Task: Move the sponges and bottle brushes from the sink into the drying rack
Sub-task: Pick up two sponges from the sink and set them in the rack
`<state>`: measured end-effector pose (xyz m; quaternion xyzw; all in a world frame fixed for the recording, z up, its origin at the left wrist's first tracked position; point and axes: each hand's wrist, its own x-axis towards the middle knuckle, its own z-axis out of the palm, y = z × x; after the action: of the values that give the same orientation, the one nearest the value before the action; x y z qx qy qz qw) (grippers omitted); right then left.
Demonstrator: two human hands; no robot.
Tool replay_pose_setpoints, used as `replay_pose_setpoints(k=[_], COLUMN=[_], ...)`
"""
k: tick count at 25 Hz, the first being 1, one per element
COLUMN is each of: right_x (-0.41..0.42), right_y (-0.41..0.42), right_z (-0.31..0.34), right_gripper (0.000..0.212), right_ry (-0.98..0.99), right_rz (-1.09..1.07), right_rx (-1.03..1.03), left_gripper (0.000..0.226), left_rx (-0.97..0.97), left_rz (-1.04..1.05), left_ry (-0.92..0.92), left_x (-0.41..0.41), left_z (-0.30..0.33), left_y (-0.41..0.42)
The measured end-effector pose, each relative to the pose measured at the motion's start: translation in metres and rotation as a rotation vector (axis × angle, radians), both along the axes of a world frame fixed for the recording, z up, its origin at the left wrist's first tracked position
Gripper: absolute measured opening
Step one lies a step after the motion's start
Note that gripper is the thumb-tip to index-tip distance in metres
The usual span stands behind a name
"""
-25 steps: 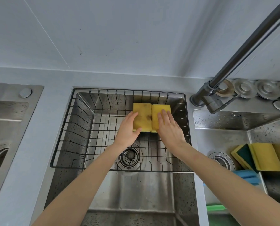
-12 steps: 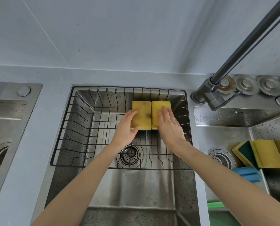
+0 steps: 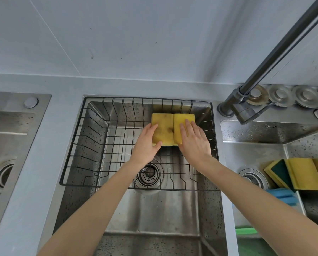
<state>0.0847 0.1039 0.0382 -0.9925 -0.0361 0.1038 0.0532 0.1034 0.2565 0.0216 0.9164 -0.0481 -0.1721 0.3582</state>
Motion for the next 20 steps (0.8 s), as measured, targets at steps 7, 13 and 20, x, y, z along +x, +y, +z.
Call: replay_pose_setpoints(k=[7, 13, 20], right_x=[-0.014, -0.042, -0.079], right_y=[-0.008, -0.027, -0.072], right_z=[0.018, 0.043, 0.066], right_gripper=[0.067, 0.07, 0.069], right_ry=[0.002, -0.022, -0.052], right_rz=[0.031, -0.03, -0.135], right_rx=[0.054, 0.114, 0.12], left_gripper=[0.063, 0.061, 0.061], left_rx=[0.138, 0.244, 0.307], left_rz=[-0.065, -0.156, -0.278], left_ry=[0.004, -0.042, -0.131], left_x=[-0.009, -0.026, -0.052], left_z=[0.024, 0.059, 0.095], left_y=[-0.007, -0.024, -0.061])
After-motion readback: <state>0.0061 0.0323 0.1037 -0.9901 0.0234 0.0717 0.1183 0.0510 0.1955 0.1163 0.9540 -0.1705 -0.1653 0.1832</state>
